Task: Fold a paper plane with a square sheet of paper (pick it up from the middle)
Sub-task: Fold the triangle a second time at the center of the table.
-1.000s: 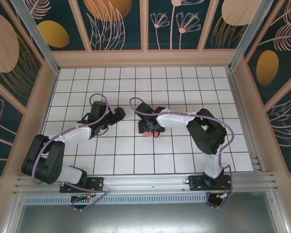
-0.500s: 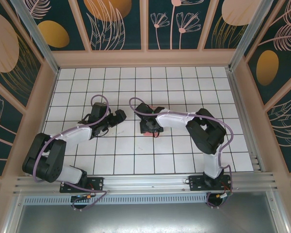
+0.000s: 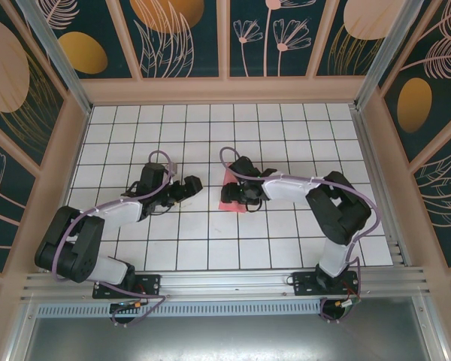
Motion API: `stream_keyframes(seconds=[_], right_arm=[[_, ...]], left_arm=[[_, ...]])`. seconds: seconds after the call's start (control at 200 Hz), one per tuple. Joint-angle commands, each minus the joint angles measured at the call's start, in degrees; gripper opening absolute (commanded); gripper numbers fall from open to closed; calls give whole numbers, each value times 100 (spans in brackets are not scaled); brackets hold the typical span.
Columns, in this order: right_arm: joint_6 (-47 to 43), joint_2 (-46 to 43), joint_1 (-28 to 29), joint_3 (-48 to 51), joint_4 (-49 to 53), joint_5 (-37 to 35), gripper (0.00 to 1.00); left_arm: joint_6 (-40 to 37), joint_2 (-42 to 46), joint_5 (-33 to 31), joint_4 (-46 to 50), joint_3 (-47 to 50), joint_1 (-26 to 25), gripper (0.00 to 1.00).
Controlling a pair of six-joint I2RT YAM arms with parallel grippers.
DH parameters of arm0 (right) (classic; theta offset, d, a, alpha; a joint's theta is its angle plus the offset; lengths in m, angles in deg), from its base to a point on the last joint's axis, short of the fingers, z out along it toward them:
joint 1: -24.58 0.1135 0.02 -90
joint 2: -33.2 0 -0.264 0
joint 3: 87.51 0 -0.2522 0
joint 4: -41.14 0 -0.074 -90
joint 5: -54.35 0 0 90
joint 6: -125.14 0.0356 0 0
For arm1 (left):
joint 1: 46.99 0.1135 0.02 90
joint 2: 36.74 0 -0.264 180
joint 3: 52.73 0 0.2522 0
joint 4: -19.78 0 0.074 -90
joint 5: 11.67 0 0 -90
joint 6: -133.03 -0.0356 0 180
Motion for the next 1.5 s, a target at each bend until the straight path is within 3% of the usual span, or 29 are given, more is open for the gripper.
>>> stream_keyframes(seconds=[0.0,0.27,0.37,0.6,0.786,1.261,1.496], right_arm=[[-82,151,-155,444,68,643,72],[-95,161,-366,641,-82,771,67],[-119,109,-471,784,-307,1039,67],[-146,-74,-755,1140,-782,1610,67],[-146,-167,-879,1245,-953,1824,68],[-58,-437,-1037,1430,-1353,2202,68],[-49,-547,-1075,1412,-1542,2456,71]], left_arm=[[147,-67,727,-795,204,34,97],[464,-180,1159,-1424,377,-64,89],[545,-306,1211,-1597,332,-255,77],[677,-874,1106,-1686,-64,-762,40],[781,-1344,1032,-1714,-307,-943,22],[823,-2277,1061,-1741,-777,-1219,7],[820,-2466,1055,-1749,-800,-1275,6]])
